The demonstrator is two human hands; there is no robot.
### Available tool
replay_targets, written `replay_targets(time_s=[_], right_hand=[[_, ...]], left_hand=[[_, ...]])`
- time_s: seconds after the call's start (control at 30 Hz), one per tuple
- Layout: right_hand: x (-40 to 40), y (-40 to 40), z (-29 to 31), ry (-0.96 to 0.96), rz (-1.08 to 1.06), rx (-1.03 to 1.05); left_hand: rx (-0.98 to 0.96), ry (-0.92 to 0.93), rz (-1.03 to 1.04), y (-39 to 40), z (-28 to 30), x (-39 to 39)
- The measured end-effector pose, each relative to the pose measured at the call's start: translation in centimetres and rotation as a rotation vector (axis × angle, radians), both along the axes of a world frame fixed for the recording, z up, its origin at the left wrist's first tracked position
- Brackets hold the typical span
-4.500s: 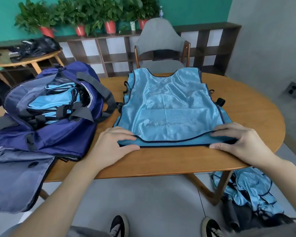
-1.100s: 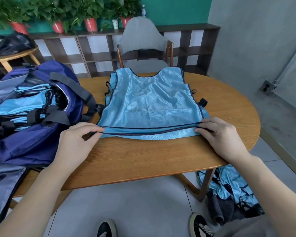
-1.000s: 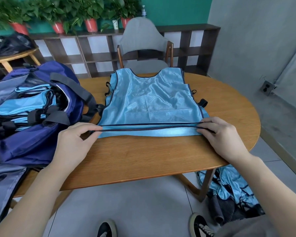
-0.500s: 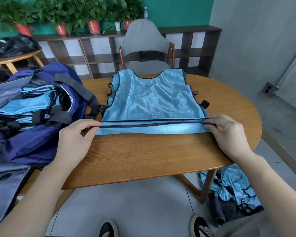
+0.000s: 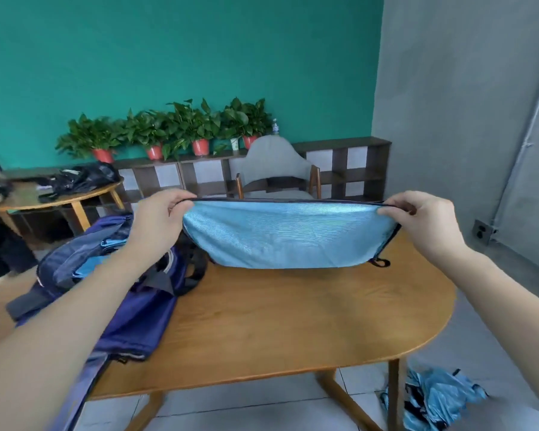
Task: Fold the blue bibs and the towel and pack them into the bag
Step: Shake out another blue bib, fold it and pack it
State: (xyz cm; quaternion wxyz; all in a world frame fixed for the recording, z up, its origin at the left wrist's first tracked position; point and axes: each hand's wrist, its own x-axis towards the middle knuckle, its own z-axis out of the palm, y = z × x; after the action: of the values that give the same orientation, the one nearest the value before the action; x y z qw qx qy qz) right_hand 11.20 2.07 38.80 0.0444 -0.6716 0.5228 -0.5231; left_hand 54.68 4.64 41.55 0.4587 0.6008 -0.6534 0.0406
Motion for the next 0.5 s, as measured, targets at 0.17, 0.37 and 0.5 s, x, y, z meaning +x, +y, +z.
replay_targets(time_s=[0.17, 0.37, 0.5], right_hand=[[-0.6, 2.0, 11.2, -0.155, 0.036, -0.111], [-0.3, 7.7, 24.1, -0.175, 0.092, -0.260], [-0.4, 11.4, 29.6, -0.169, 0.101, -0.277]], left_hand=[[-0.129, -0.063, 0.041, 2.7, 12.7, -0.5], [-0.299, 0.013, 0.058, 9.3, 25.3, -1.3], [-0.355, 0.050, 0.069, 12.9, 30.5, -1.3]])
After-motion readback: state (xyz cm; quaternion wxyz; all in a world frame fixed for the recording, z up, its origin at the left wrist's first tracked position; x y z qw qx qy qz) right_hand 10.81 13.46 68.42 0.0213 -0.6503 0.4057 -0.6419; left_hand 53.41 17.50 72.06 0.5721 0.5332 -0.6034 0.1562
